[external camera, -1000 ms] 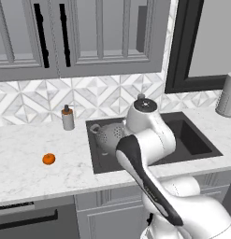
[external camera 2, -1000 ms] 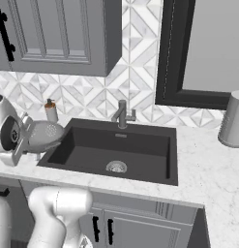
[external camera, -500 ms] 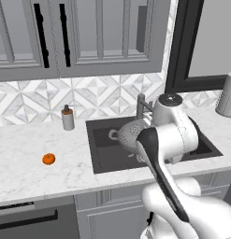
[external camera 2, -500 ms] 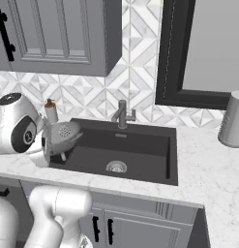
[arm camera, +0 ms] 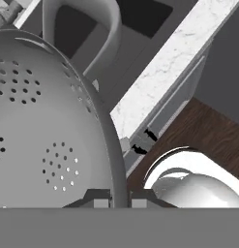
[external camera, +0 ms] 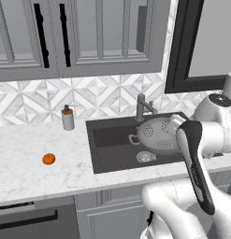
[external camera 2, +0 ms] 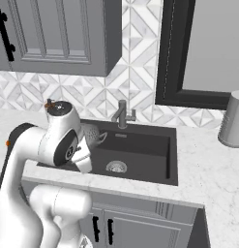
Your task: Put the colander in the sink, put the orange in the colander, and turn on the sink faucet and pour water over the colander.
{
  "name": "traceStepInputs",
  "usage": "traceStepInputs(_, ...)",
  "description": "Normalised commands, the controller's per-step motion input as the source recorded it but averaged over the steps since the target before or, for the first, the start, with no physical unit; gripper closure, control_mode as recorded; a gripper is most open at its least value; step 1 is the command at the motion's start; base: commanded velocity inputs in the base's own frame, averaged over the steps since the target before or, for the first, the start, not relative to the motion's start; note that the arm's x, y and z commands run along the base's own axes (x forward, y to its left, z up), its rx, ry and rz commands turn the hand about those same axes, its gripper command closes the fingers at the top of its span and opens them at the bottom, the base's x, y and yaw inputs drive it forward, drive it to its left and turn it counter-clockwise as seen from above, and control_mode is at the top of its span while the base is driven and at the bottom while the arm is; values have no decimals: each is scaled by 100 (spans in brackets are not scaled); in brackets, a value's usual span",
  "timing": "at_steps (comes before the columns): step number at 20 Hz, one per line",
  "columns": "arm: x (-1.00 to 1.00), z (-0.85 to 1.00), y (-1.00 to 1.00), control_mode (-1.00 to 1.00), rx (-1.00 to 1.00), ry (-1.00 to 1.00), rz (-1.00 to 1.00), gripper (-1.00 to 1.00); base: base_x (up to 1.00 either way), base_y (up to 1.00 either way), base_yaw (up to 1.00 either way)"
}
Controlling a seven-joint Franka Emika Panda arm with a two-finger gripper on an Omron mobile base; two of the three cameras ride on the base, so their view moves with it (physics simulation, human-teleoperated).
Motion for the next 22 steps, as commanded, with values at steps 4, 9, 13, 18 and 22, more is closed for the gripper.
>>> traceStepInputs(4, 3, -2, -85, -100, 9, 0, 4, 100, 0, 0, 0)
traceStepInputs(9, 23, -20, -59, -100, 1, 0, 0, 100, 0, 0, 0)
traceStepInputs(13, 37, -30, -44, -100, 0, 0, 0, 100, 0, 0, 0)
traceStepInputs(18, 48, -28, -25, -100, 0, 0, 0, 100, 0, 0, 0)
traceStepInputs(22, 59, -24, -1, -100, 0, 0, 0, 100, 0, 0, 0)
